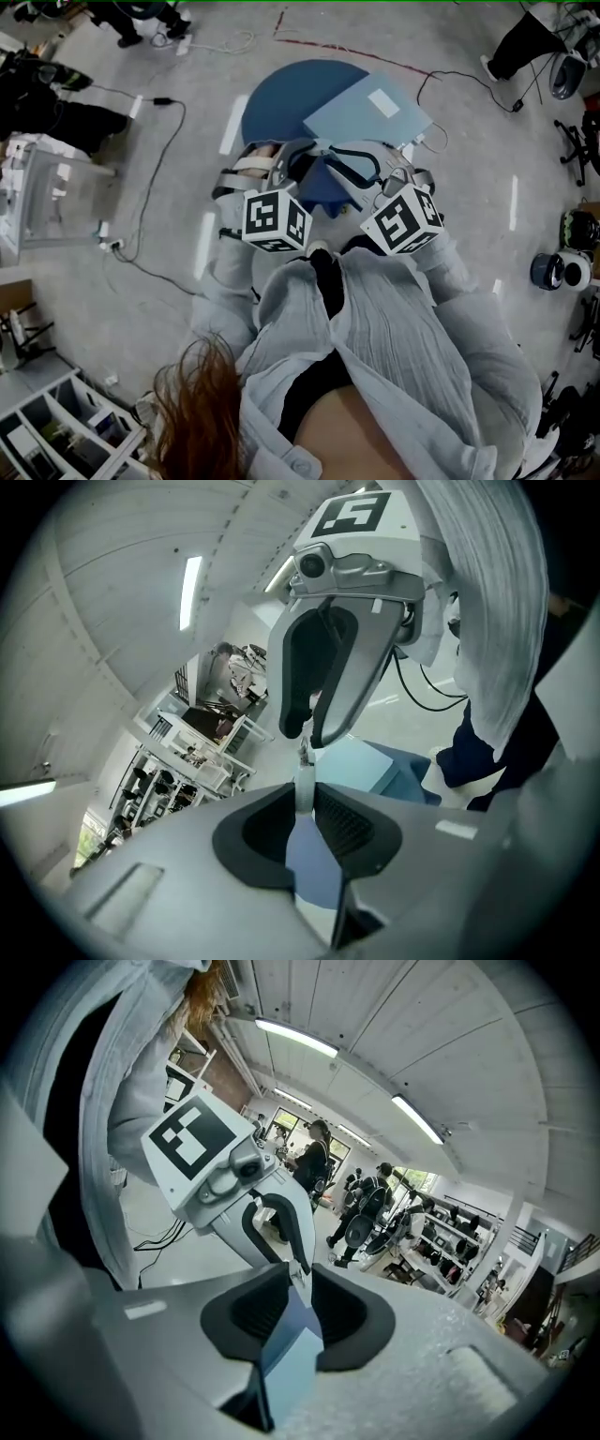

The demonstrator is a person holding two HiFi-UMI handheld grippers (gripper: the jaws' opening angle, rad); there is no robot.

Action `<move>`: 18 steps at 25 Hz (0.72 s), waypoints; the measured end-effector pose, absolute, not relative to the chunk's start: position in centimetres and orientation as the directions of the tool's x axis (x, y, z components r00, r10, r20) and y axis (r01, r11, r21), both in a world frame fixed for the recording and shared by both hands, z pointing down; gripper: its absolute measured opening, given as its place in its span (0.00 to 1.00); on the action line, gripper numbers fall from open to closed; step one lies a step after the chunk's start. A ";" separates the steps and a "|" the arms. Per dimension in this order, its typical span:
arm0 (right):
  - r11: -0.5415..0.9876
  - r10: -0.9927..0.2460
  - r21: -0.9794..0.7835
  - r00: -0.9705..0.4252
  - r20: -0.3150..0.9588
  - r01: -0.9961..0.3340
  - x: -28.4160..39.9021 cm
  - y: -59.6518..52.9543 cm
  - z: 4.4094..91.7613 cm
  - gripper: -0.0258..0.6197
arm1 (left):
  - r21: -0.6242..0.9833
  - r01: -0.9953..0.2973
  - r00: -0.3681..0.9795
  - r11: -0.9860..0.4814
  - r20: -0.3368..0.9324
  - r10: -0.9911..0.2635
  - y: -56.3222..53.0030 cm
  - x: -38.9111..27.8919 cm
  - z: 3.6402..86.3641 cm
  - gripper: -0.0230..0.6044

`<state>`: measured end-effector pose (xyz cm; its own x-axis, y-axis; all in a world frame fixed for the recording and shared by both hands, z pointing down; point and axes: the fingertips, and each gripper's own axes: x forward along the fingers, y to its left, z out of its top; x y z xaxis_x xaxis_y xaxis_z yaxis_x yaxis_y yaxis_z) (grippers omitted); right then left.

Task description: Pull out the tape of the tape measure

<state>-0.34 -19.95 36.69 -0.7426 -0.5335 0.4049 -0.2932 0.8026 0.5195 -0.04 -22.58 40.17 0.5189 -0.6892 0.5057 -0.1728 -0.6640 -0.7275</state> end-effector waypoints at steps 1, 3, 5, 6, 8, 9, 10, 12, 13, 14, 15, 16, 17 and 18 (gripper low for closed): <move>0.805 -0.530 0.521 -0.740 0.415 -0.284 -0.4 -20.0 36.9 0.16 | -0.727 -0.175 0.516 -0.664 0.506 -0.691 -22.6 0.0 40.2 0.18; 0.807 -0.524 0.525 -0.737 0.426 -0.270 -0.4 -20.1 37.3 0.14 | -0.728 -0.176 0.510 -0.662 0.508 -0.694 -22.6 0.1 40.2 0.18; 0.805 -0.527 0.527 -0.735 0.426 -0.272 -0.3 -20.4 37.3 0.12 | -0.733 -0.167 0.505 -0.659 0.510 -0.696 -22.7 0.3 40.3 0.18; 0.805 -0.529 0.527 -0.734 0.427 -0.274 -0.4 -20.4 37.3 0.10 | -0.735 -0.163 0.503 -0.658 0.512 -0.697 -22.6 0.4 40.4 0.17; 0.808 -0.525 0.524 -0.733 0.431 -0.271 -0.6 -20.4 37.4 0.09 | -0.735 -0.162 0.500 -0.658 0.513 -0.697 -22.5 0.3 40.5 0.18; 0.809 -0.523 0.522 -0.734 0.433 -0.269 -0.7 -20.3 37.5 0.08 | -0.736 -0.164 0.499 -0.657 0.513 -0.698 -22.5 0.2 40.5 0.18; 0.811 -0.522 0.520 -0.734 0.434 -0.270 -0.8 -20.2 37.5 0.07 | -0.737 -0.164 0.497 -0.656 0.513 -0.700 -22.5 0.1 40.5 0.18; 0.812 -0.523 0.514 -0.734 0.433 -0.276 -0.8 -20.2 37.5 0.07 | -0.740 -0.162 0.494 -0.653 0.512 -0.703 -22.5 0.1 40.4 0.18; 0.813 -0.523 0.512 -0.735 0.431 -0.278 -0.8 -20.1 37.5 0.07 | -0.740 -0.164 0.493 -0.653 0.512 -0.703 -22.5 0.1 40.4 0.18; 0.813 -0.523 0.511 -0.736 0.429 -0.280 -0.7 -20.1 37.5 0.07 | -0.737 -0.168 0.494 -0.654 0.511 -0.703 -22.4 0.1 40.4 0.18; 0.813 -0.523 0.510 -0.737 0.427 -0.281 -0.7 -20.1 37.5 0.07 | -0.733 -0.174 0.494 -0.657 0.512 -0.703 -22.4 0.1 40.4 0.18; 0.813 -0.523 0.510 -0.738 0.427 -0.282 -0.7 -20.1 37.5 0.07 | -0.730 -0.180 0.491 -0.660 0.514 -0.703 -22.4 0.0 40.5 0.18; 0.813 -0.523 0.510 -0.738 0.427 -0.282 -0.8 -20.0 37.5 0.07 | -0.728 -0.184 0.484 -0.660 0.518 -0.705 -22.5 -0.2 40.6 0.18; 0.813 -0.523 0.510 -0.737 0.427 -0.281 -0.8 -20.1 37.5 0.07 | -0.728 -0.185 0.473 -0.660 0.522 -0.709 -22.6 -0.4 40.8 0.18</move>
